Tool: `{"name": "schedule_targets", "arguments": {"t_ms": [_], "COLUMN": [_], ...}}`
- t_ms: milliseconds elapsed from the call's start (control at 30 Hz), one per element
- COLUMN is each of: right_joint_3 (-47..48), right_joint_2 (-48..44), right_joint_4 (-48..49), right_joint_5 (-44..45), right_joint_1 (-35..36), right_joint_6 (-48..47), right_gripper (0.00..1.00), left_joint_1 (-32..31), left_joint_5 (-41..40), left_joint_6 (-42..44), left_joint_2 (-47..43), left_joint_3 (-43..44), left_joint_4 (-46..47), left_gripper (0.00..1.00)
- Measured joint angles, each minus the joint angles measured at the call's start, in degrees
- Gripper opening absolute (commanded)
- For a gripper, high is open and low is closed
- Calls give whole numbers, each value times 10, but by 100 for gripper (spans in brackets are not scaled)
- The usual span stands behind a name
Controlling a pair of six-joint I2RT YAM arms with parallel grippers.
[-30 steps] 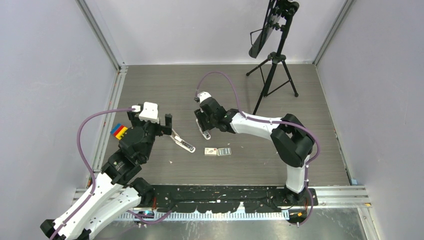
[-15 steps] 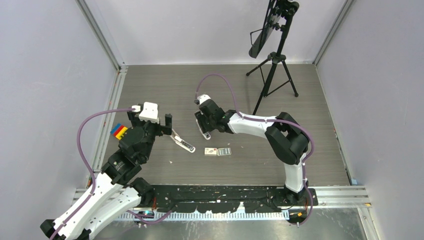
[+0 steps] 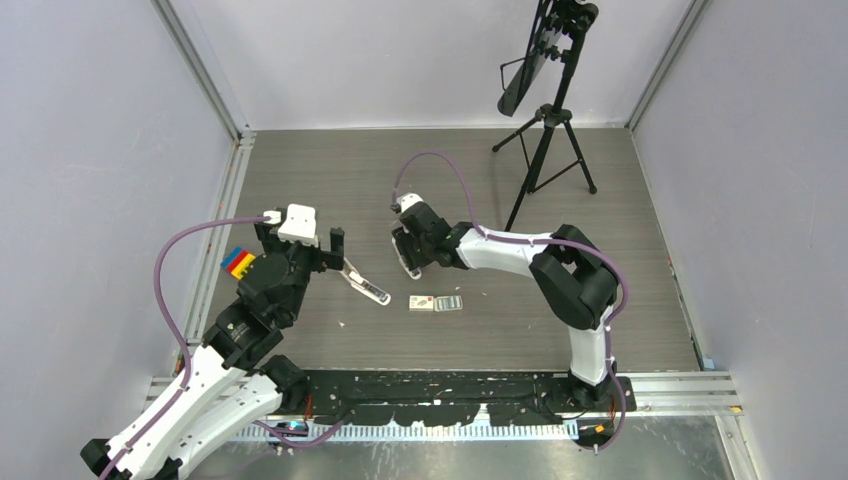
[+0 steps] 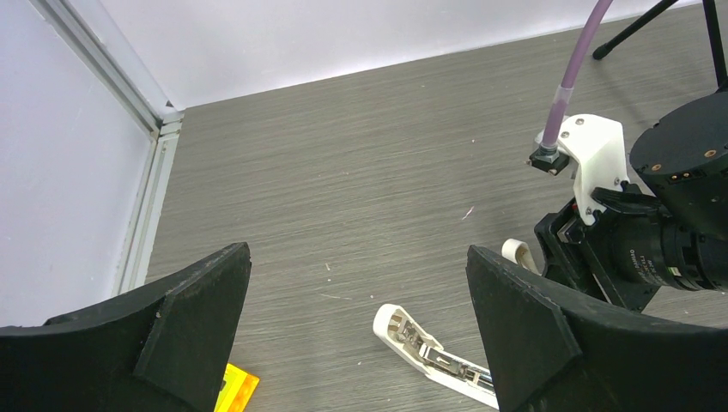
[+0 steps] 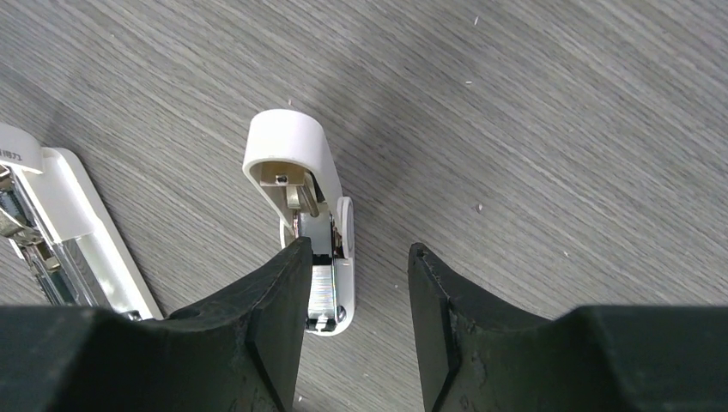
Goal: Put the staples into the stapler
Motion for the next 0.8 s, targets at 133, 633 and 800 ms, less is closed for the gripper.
{"name": "schedule_targets", "arguments": {"t_ms": [133, 633, 800], "right_joint_3": [-6, -77, -147], "right_joint_2": [-3, -102, -140], "right_joint_4": [-4, 13, 97], "right_joint_5": [0, -2, -15], "right_joint_1": [0, 0, 0], "right_joint_6": [0, 1, -8], "right_gripper": [50, 53, 55], "left_joint_1": [0, 0, 0], "left_joint_5": [0, 7, 10], "left_joint_6": [0, -4, -5], "left_joint_2": [0, 7, 27], "left_joint_3": [0, 0, 0], "left_joint_4": [0, 0, 0], "left_gripper": [99, 99, 99]}}
